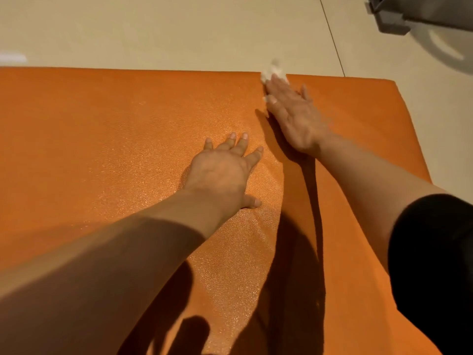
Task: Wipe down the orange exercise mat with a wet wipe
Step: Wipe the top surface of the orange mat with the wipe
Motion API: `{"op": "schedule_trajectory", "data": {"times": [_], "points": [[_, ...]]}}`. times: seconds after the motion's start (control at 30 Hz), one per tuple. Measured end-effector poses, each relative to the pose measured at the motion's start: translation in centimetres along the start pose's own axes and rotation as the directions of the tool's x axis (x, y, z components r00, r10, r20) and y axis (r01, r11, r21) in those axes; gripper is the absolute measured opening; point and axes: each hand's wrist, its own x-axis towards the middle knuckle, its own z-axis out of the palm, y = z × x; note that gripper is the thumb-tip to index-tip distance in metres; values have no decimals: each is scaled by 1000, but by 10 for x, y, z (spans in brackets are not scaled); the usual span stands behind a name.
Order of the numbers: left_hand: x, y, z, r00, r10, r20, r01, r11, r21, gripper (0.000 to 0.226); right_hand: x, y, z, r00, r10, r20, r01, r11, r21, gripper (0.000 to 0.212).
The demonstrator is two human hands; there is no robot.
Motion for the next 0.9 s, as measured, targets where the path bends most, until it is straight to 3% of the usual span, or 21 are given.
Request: {"op": "schedule_trajectory", "data": {"times": [0.07, 0.13, 0.27, 0.4, 0.53, 0.73, 0.8, 0.9], "points": [[-1, -1, 0, 1000, 4, -2, -4, 1000, -6, 99, -3, 13, -3, 985, 163, -54, -161, 986, 34, 51], [0, 0, 0, 1000, 1, 5, -1, 1000, -12, 98, -8, 7, -1, 973, 214, -80, -208, 975, 79, 53], [1, -2, 1, 1000, 12, -18, -13, 999, -30, 90, 6, -40, 12, 998, -68, 17, 66, 992, 104, 52], [-2, -3, 0, 1000, 17, -4, -17, 1000, 12, 92, 18, -39, 9, 993, -109, 49, 108, 994, 28, 50], [-4, 0, 0, 1000, 19, 17, -21, 997, 70, 99, 5, 15, -2, 995, 94, -15, -95, 994, -54, 53], [2, 13, 3, 998, -34, 52, 31, 998, 57, 109, -5, 39, -3, 913, 394, -107, -401, 914, -57, 56], [3, 14, 3, 997, -44, 57, 41, 998, 57, 110, -3, 16, 4, 942, 317, -109, -322, 946, -31, 56], [4, 14, 4, 998, -44, 53, 41, 997, 61, 110, -7, 10, 7, 996, 81, -47, -84, 995, -55, 56]]}}
